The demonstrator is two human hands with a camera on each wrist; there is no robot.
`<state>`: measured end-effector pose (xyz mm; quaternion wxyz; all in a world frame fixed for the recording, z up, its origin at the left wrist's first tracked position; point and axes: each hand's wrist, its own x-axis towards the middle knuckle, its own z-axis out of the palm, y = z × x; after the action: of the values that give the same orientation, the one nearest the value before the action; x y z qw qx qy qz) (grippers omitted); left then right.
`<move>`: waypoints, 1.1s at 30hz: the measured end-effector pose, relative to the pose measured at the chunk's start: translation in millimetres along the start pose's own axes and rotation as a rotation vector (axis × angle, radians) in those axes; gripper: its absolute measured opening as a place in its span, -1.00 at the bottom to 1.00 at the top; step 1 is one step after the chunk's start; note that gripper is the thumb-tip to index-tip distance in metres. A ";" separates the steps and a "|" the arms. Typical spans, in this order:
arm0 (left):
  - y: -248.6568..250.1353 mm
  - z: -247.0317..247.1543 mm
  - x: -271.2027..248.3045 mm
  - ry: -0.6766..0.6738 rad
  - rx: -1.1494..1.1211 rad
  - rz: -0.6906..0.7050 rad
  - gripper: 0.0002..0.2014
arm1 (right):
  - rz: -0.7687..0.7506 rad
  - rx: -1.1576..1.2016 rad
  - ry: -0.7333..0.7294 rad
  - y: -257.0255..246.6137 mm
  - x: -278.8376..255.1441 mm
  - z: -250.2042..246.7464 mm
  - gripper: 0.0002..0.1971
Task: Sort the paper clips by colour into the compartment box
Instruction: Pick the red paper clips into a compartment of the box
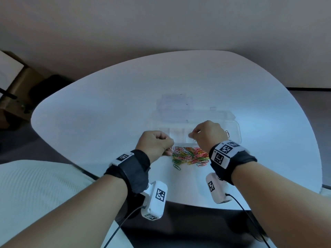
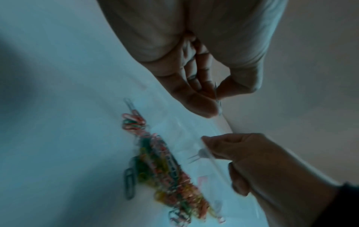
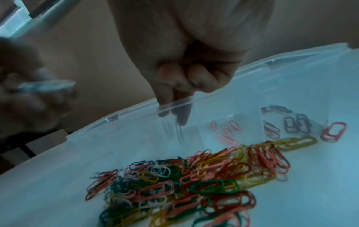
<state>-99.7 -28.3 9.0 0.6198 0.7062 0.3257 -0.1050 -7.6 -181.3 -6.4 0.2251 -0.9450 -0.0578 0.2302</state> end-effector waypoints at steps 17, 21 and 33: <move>36.3 46.4 28.2 0.002 0.488 0.299 -0.76 | -0.100 0.165 0.035 51.3 -40.0 -54.8 -0.82; 23.3 24.7 4.4 0.036 0.566 0.363 -0.91 | -0.171 -0.089 -0.119 55.8 -48.3 -45.4 -0.80; -42.4 -3.6 0.0 -0.017 0.867 0.171 -0.86 | -0.429 -0.409 -0.020 47.0 -64.9 49.6 -0.71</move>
<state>-125.7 -24.1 -24.5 0.2752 0.9245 0.1869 -0.1862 -87.8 -217.3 -40.5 0.0729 -0.9346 -0.3036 0.1705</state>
